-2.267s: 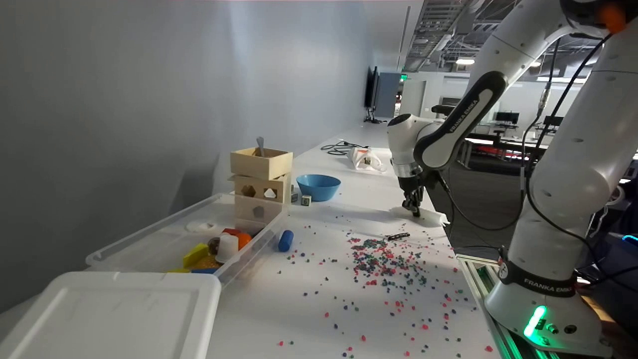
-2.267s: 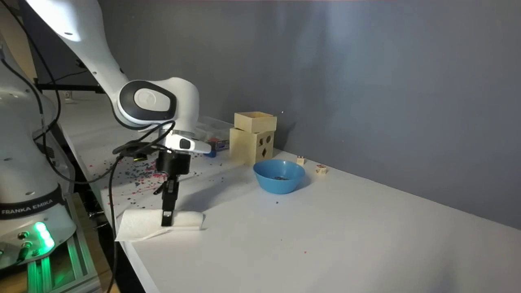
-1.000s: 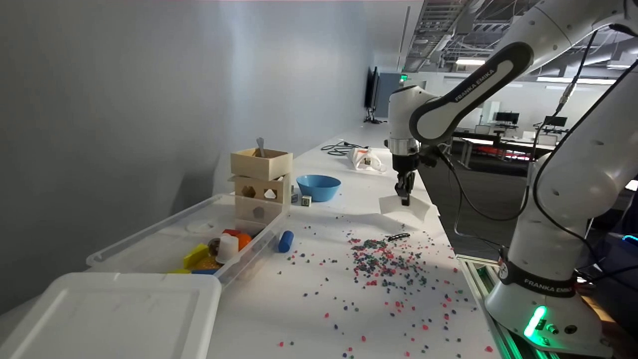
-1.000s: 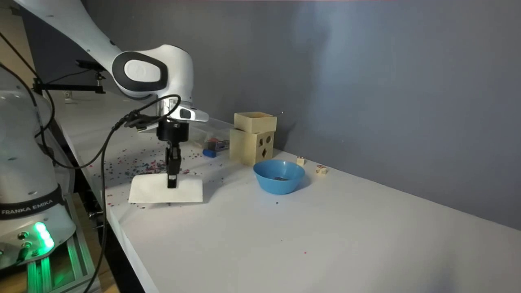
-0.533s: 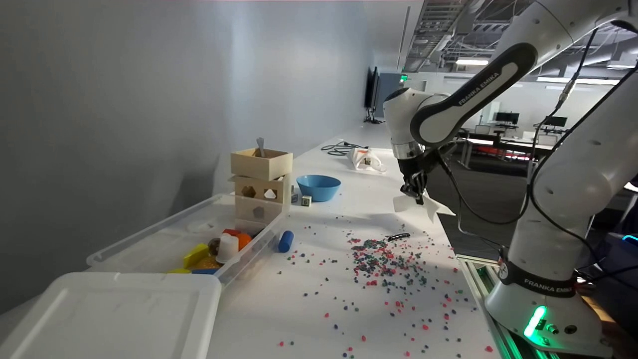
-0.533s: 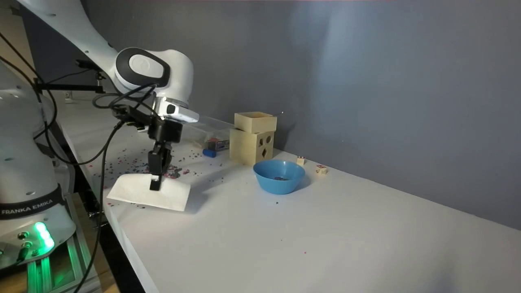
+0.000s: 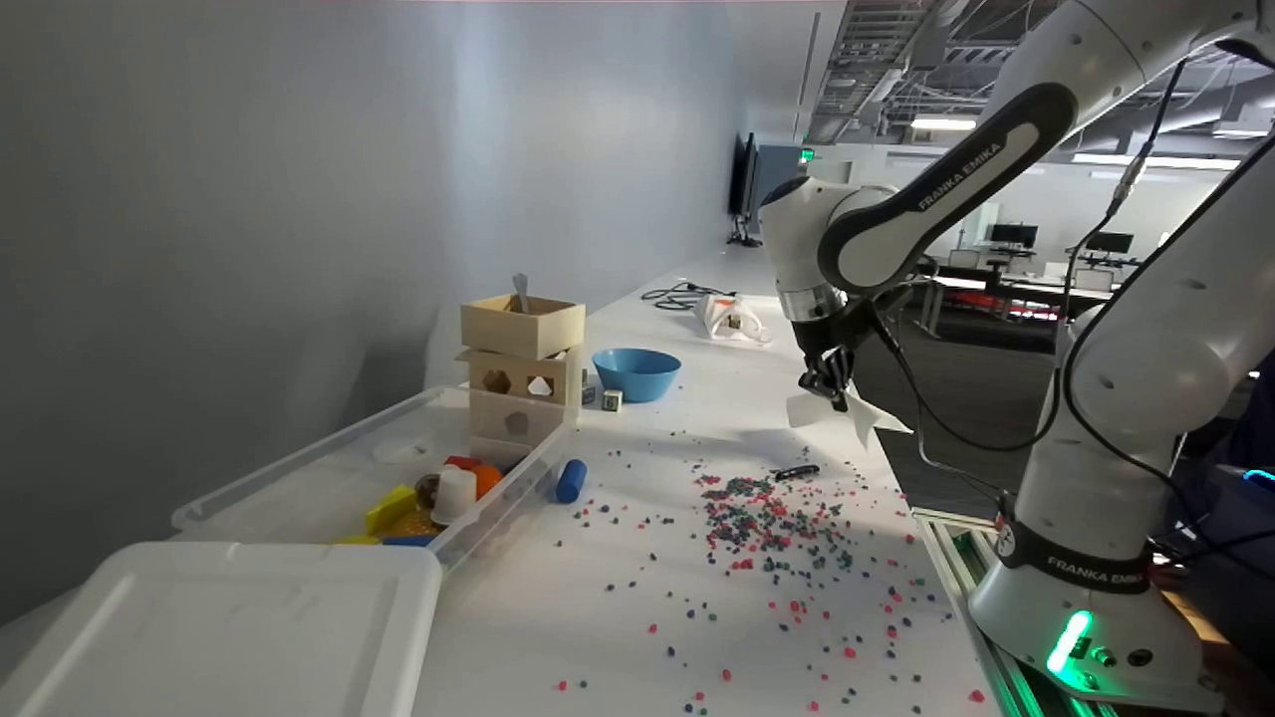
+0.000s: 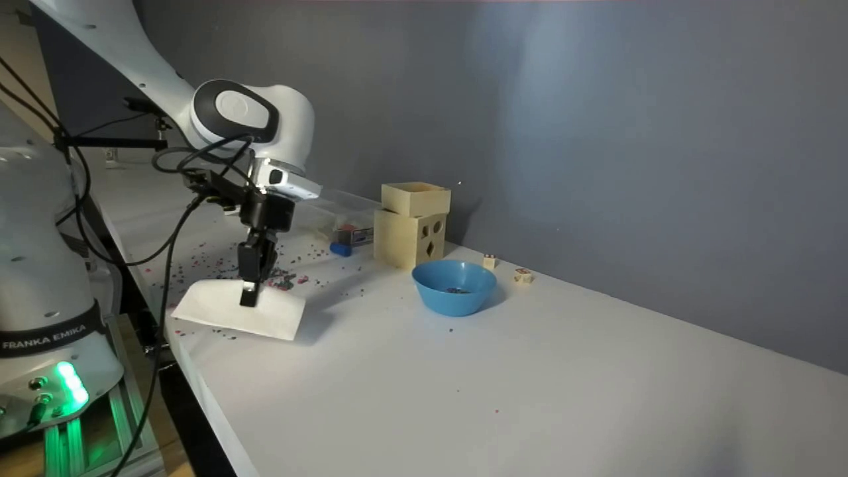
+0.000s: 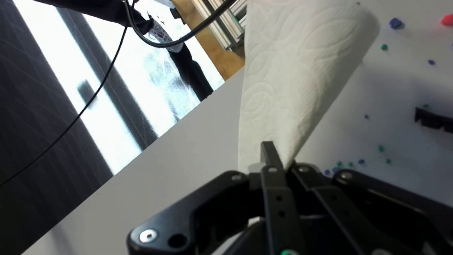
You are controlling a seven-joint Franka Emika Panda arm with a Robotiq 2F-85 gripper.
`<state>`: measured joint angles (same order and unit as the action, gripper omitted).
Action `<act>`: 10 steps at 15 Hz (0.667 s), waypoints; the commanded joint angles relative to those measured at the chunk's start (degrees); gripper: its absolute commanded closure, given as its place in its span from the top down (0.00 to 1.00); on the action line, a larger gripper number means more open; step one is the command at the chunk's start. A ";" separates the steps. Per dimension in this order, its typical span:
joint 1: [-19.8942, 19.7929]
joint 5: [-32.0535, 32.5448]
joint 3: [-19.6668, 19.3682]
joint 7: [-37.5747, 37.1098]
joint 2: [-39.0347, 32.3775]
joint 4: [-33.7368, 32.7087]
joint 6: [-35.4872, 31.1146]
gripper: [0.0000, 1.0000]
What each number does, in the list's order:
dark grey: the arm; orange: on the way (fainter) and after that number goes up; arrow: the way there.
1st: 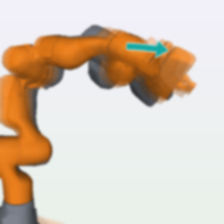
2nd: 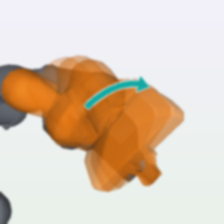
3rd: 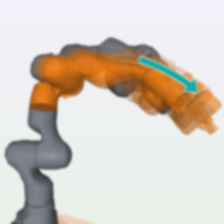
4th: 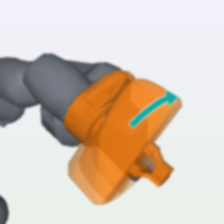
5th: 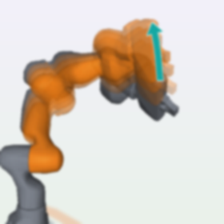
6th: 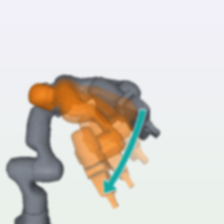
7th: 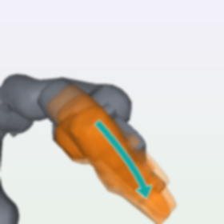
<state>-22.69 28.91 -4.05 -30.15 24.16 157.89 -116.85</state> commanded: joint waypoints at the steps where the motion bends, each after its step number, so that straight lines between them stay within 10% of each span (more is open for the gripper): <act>1: 0.52 1.80 2.19 -10.64 -0.29 -0.10 -0.96 0.00; 10: 3.48 11.57 6.94 -30.20 -5.47 -1.20 1.93 0.00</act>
<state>-20.54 36.00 2.81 -55.32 22.45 157.88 -117.12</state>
